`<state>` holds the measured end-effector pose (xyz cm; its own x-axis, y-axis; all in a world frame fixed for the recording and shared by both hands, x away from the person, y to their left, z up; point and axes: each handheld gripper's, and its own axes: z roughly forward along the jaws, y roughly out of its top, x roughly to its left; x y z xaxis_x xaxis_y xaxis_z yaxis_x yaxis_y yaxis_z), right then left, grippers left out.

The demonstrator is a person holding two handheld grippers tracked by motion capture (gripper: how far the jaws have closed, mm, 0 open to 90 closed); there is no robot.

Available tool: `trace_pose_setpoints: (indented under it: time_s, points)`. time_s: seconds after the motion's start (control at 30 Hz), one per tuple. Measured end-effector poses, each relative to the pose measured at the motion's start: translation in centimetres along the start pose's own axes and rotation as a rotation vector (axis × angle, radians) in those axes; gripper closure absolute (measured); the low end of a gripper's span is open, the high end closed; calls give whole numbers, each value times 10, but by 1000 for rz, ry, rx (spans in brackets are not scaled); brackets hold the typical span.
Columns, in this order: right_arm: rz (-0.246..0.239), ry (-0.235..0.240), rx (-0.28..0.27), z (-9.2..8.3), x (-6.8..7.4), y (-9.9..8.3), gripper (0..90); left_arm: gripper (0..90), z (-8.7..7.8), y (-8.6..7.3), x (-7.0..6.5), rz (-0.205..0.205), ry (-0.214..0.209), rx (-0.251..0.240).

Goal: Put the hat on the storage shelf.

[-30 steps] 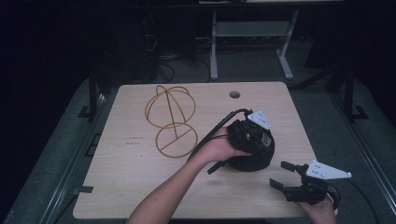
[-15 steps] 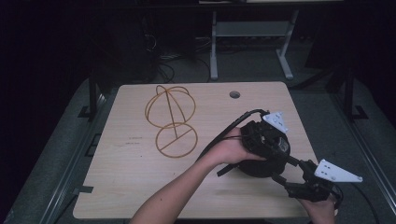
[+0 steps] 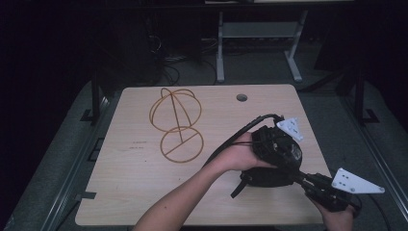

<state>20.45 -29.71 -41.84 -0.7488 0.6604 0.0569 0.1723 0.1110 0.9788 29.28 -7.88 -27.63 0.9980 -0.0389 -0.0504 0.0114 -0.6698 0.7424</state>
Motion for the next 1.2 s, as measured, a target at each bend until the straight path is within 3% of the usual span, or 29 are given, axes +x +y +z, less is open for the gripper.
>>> trace_pose_setpoints:
  time_s: [0.2,0.4,0.57,0.63,0.83,1.0,1.2]
  points:
    - [35,14,27,-5,-4,11,853,684,-15,-11,4,-26,48,7]
    - [86,40,92,-1,-3,24,853,556,-29,-24,6,-53,87,16]
    - [118,49,113,-1,-5,27,856,473,-49,-35,8,-71,116,-19]
    - [126,48,121,-1,-7,29,856,459,-56,-42,7,-90,126,-26]
    - [144,55,133,0,-16,32,856,441,-70,-60,3,-96,165,-12]
    - [155,49,129,0,-24,36,856,436,-75,-75,2,-108,180,-7]
    - [154,54,144,2,-32,47,856,425,-79,-105,-1,-134,197,-12]
